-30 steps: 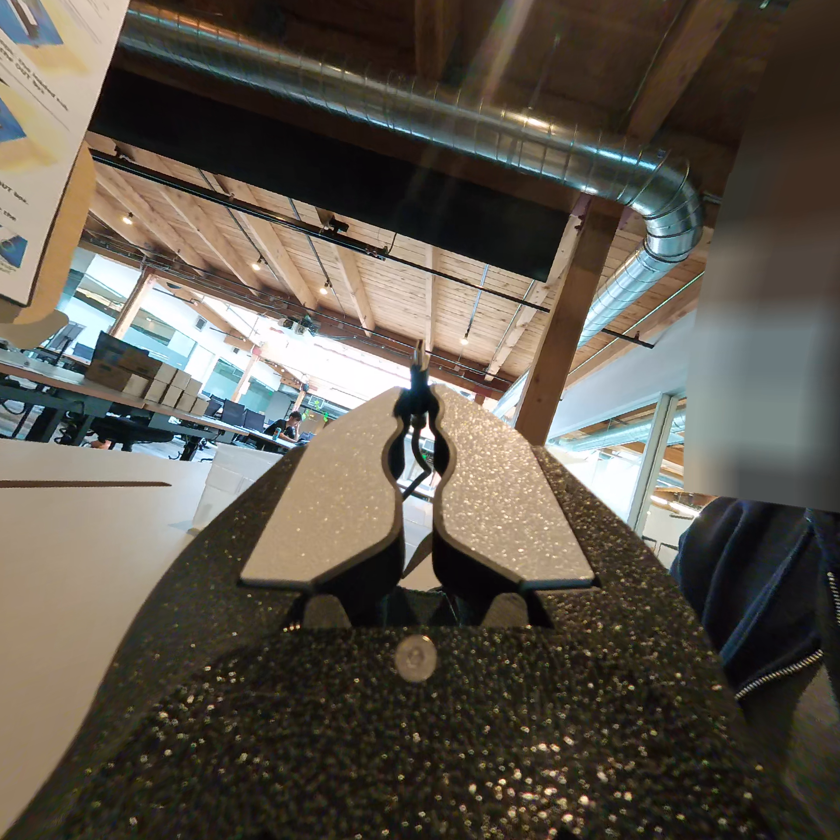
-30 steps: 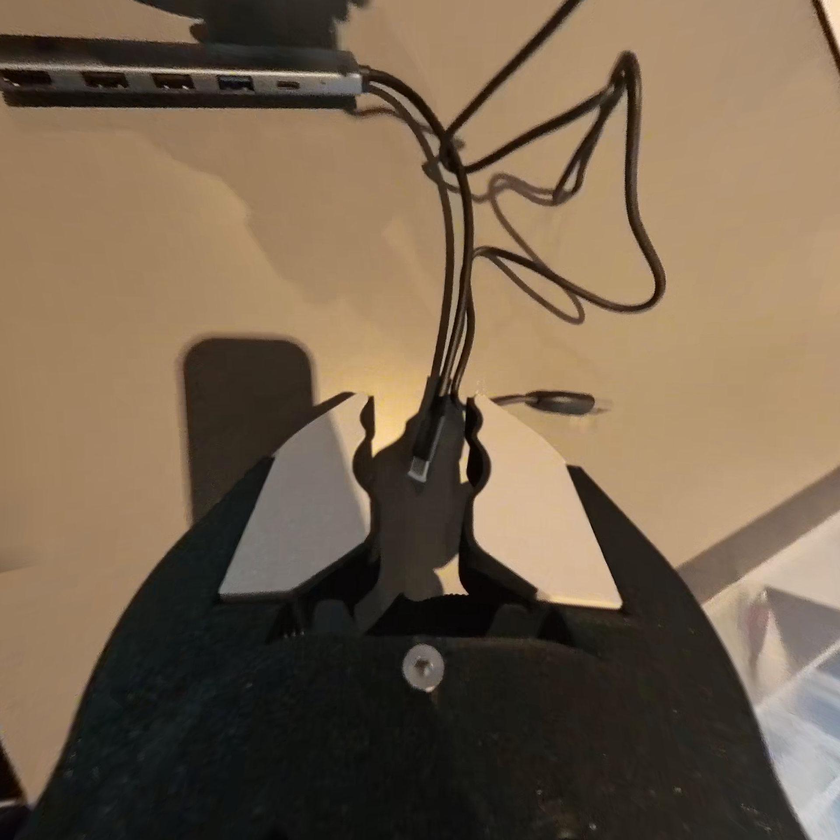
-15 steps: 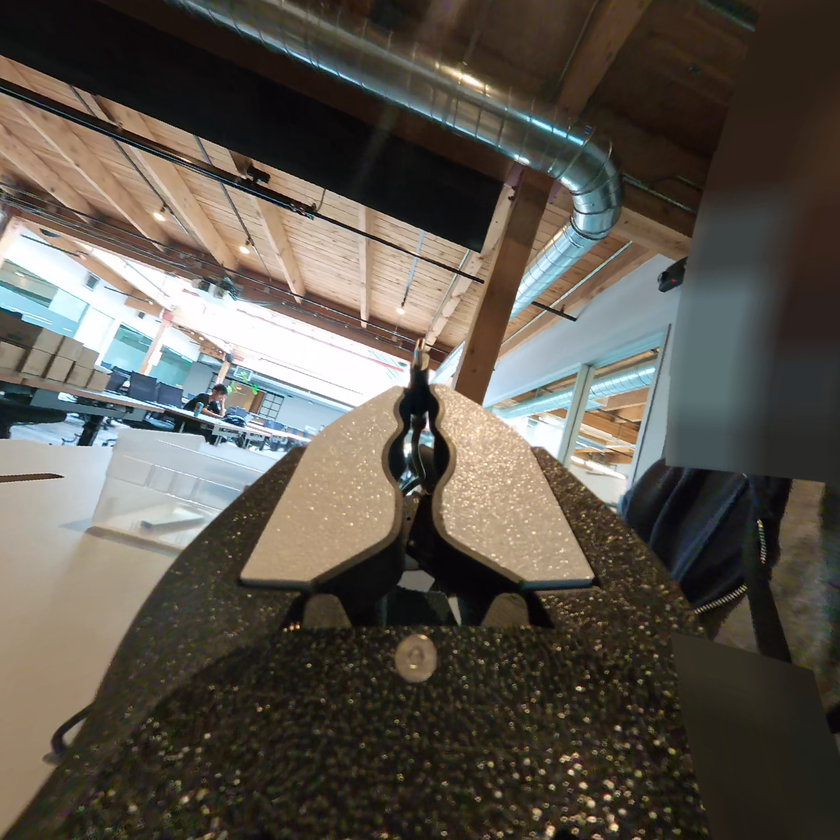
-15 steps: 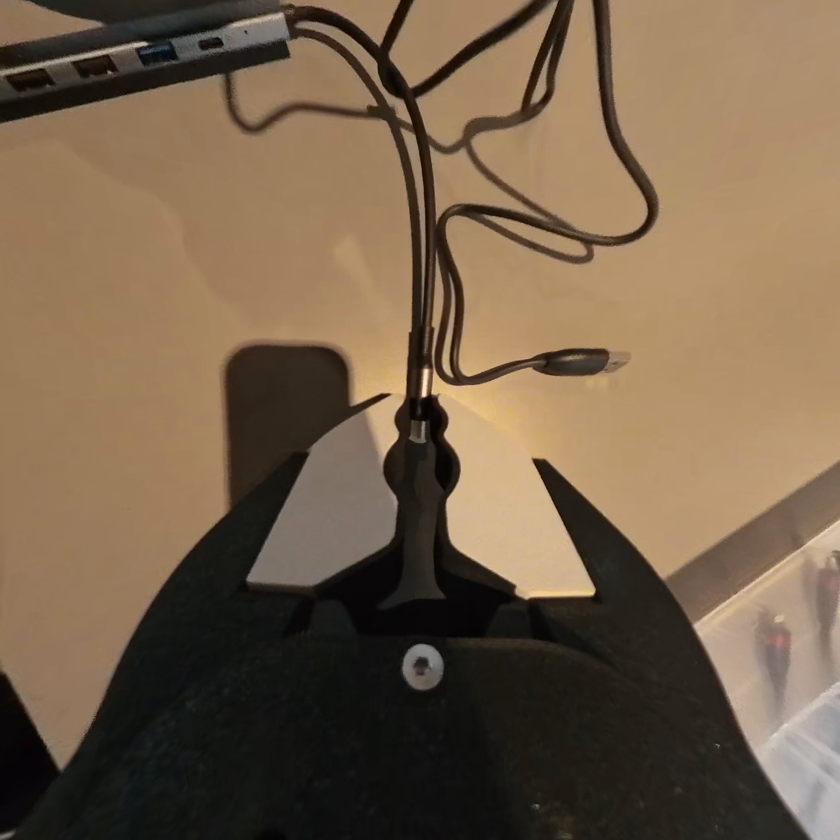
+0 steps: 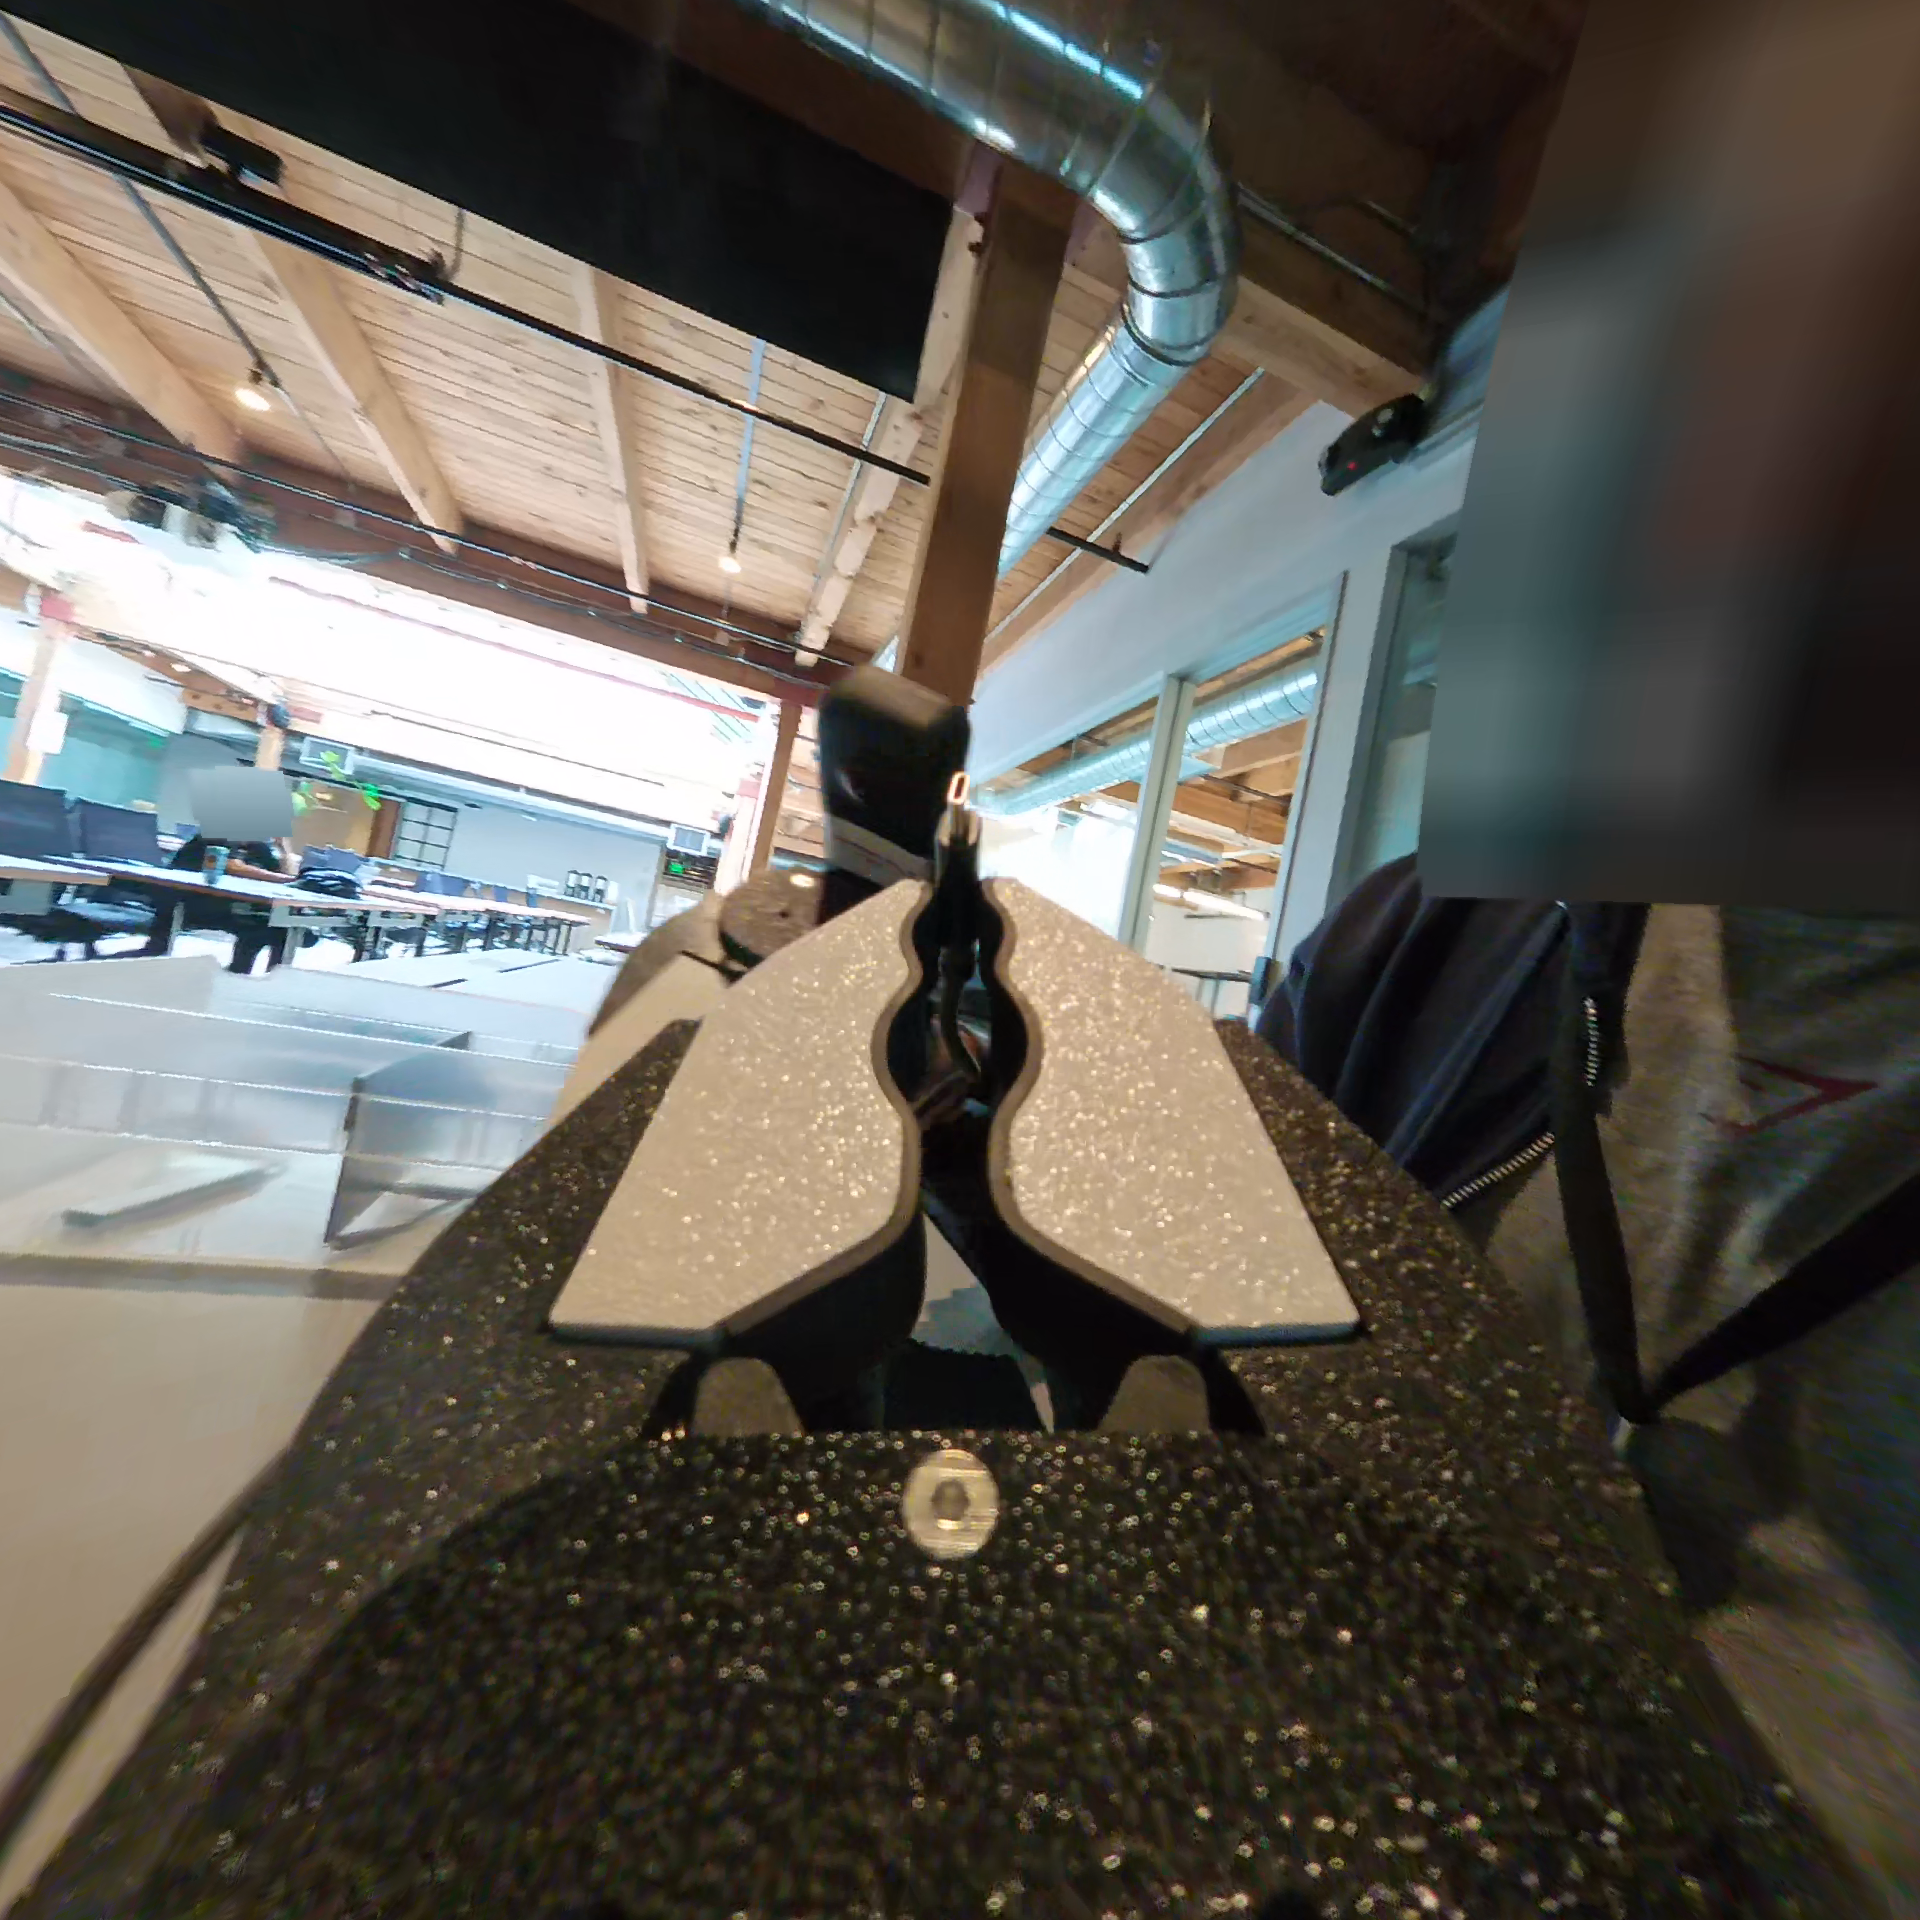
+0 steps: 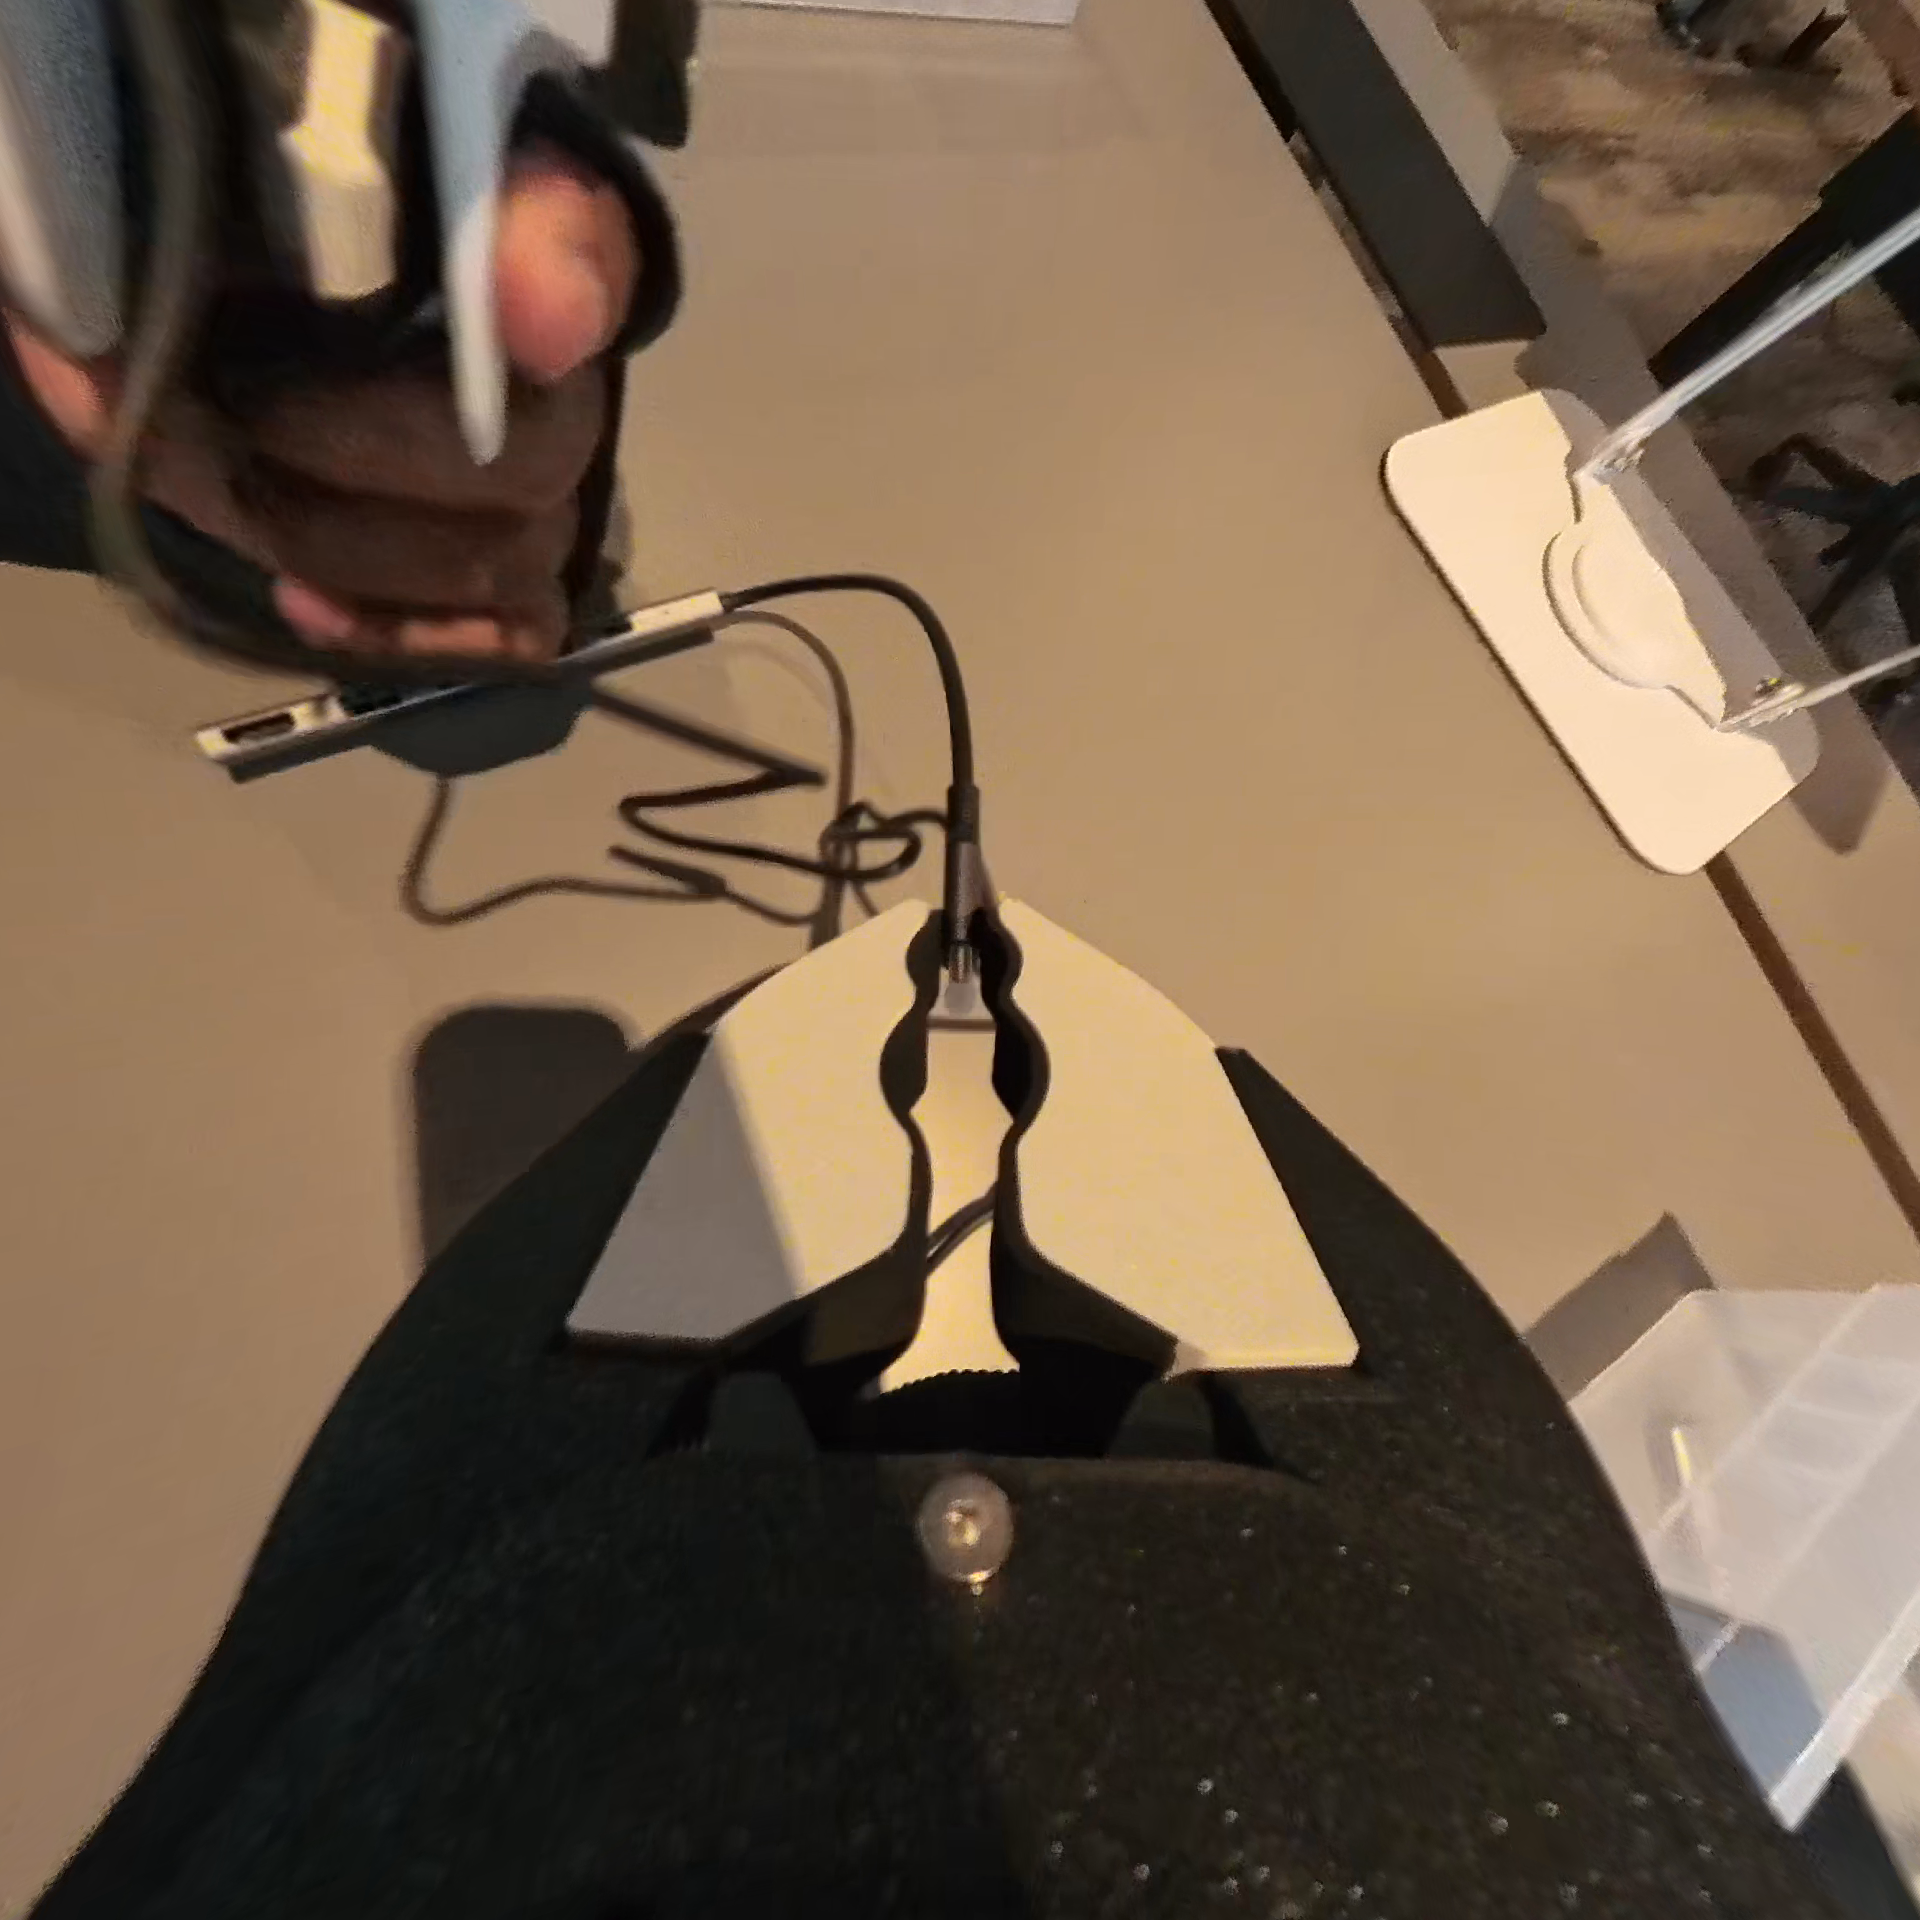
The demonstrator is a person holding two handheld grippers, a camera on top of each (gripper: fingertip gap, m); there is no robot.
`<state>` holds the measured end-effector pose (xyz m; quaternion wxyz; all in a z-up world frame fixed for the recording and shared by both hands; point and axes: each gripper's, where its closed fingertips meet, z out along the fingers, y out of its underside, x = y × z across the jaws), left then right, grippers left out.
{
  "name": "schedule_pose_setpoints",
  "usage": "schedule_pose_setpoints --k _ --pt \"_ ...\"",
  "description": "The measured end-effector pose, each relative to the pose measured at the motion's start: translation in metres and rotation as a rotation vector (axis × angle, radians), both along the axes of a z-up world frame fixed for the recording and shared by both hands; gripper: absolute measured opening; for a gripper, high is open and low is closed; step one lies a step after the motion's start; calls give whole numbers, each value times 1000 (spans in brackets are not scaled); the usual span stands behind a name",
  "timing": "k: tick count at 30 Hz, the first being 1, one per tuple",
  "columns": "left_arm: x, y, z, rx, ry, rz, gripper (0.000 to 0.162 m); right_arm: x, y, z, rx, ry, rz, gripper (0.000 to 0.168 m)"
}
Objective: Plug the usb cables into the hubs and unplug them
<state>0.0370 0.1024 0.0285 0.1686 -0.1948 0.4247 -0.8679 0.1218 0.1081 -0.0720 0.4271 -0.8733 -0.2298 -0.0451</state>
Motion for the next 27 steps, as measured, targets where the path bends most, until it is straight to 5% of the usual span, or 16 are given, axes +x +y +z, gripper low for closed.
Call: schedule_pose_setpoints --k 9,18,23,27 --pt "-10 -17 -1 54 -32 -88 6 26 45 -32 -95 -5 3 6" --pt "6 5 -4 3 21 47 7 47 46 -70 -176 106 -44 8" --pt "14 21 -5 -59 50 128 6 61 35 -50 -91 98 -140 18" --pt "17 33 -4 -103 61 178 6 39 18 -3 140 239 -133 41"
